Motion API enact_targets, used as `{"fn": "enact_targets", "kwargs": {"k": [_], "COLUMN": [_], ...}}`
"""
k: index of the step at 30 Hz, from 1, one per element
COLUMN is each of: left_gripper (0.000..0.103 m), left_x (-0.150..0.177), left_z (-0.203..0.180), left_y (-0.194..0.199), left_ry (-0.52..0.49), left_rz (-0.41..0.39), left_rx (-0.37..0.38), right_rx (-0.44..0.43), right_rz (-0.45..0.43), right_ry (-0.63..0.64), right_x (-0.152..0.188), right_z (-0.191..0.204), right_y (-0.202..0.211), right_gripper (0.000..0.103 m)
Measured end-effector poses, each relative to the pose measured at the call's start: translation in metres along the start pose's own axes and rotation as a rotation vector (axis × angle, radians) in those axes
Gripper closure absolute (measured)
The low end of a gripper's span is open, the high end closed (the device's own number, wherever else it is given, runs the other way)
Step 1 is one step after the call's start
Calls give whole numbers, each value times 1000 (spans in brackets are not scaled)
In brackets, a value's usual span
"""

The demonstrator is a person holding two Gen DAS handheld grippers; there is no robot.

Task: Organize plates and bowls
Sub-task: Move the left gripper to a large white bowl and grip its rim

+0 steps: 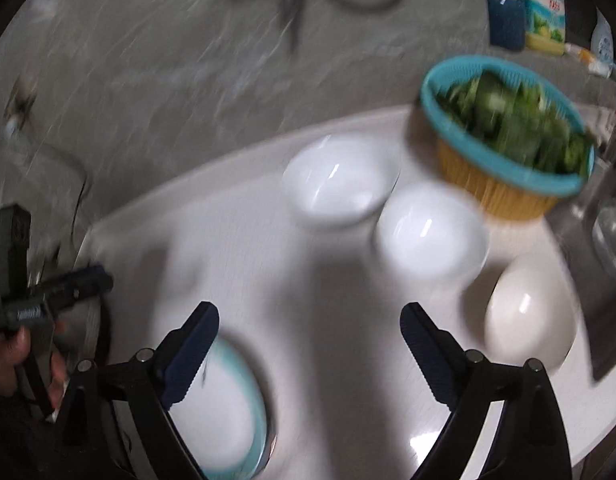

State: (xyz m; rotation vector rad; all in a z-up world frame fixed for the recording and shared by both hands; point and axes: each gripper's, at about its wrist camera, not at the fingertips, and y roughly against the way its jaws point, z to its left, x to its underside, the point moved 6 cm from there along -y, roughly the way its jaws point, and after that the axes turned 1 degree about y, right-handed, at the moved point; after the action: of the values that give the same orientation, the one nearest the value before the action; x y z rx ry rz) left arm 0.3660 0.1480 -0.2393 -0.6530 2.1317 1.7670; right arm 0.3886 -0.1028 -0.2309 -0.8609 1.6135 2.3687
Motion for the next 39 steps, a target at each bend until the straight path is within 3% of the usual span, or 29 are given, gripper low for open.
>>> {"fn": "enact_targets", "kwargs": {"k": [4, 7, 10, 15, 20, 24, 29, 31, 32, 33, 37, 39], "left_gripper": [0, 0, 0, 2, 2, 17, 24, 33, 44, 48, 60, 75], "left_x": [-57, -82, -95, -106, -98, -98, -91, -90, -89, -89, -89, -90], "left_z": [-15, -26, -32, -31, -28, -22, -17, -16, -16, -16, -17, -23], "left_y": [-47, -94, -124, -174, -199, -214, -229, -233, -235, -237, -239, -241], "left_ry": [-72, -144, -180, -192, -188, -157, -146, -143, -141, -136, -142, -143], "left_rz": [40, 107, 137, 195, 222, 246, 276, 287, 296, 302, 312, 313], "left_rx": [-28, -73, -74, -72, -45, -33, -31, -22, -16, -3, 11, 22], "right_rx": [40, 76, 110, 155, 187, 197, 216, 227, 226, 226, 206, 210], "right_rz": [-28, 6, 72, 158, 194, 224, 258, 272, 294, 304, 348, 356], "right_ry": [2, -41, -49, -50, -60, -34, -28, -26, -28, -29, -13, -1], "right_x": [-57, -80, -87, -85, -86, -87, -87, -85, -83, -82, -75, -74], "right_z": [-17, -34, -46, -57, -67, -67, -66, -67, -68, -68, -63, -60], "right_y": [-28, -62, -95, -139, -160, -172, -182, -186, -190, -192, -202, -204], "right_gripper": [8, 15, 23, 23, 25, 25, 25, 26, 28, 31, 57, 65]}}
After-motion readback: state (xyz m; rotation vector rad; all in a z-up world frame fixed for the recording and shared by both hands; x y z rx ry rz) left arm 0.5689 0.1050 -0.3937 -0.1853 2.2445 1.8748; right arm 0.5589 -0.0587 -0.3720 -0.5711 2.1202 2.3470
